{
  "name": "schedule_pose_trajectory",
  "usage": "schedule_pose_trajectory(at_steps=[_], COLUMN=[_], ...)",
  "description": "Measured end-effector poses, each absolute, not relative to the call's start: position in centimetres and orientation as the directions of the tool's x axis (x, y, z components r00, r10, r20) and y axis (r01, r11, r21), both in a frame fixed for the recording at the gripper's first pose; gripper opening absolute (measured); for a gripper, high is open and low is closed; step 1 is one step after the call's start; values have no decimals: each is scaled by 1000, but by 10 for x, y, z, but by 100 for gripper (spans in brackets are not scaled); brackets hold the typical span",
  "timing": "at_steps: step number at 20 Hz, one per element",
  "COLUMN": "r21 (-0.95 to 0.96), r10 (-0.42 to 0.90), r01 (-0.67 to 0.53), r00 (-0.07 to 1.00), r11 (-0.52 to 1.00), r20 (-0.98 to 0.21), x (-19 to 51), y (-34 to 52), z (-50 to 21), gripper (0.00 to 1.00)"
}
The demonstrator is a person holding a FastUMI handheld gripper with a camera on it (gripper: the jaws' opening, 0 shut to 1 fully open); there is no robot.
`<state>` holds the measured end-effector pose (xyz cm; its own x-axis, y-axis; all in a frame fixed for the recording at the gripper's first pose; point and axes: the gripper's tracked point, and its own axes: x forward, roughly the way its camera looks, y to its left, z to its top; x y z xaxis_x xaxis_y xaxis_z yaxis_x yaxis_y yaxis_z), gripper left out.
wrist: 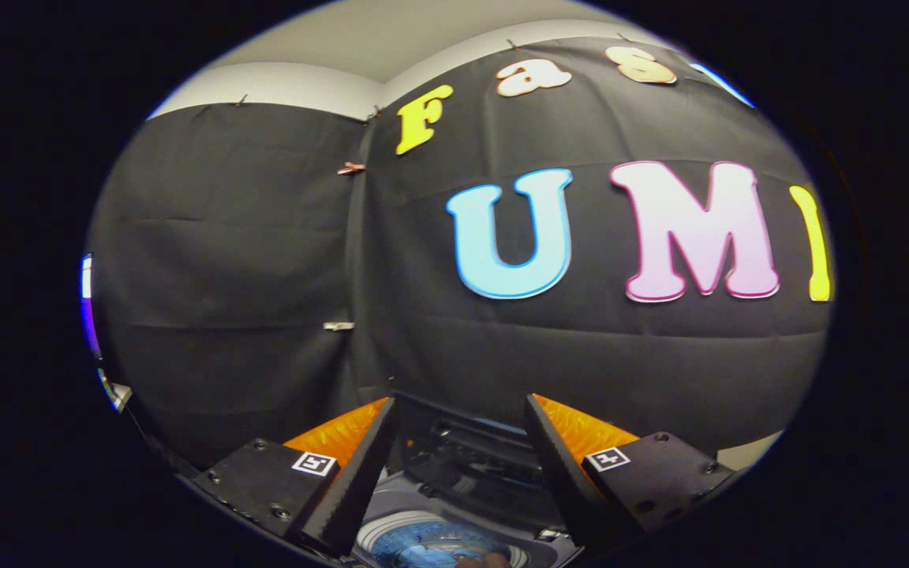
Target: Put the clothes into the washing machine and then close the washing machine lid.
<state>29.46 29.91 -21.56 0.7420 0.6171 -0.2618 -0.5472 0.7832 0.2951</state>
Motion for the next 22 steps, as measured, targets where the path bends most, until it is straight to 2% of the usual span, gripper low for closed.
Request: schedule_pose_trajectory(at_steps=[4,7,16,22], r21=[254,201,221,169], r10=[502,440,298,236], r01=[-448,-399,-222,-171], r00=[837,865,860,816], r11=[857,895,950,971], r20=[-218,-240,-414,-527], x=[322,338,392,393], y=[283,282,272,259], z=[-214,-227,-282,-314], gripper=[98,98,98,98])
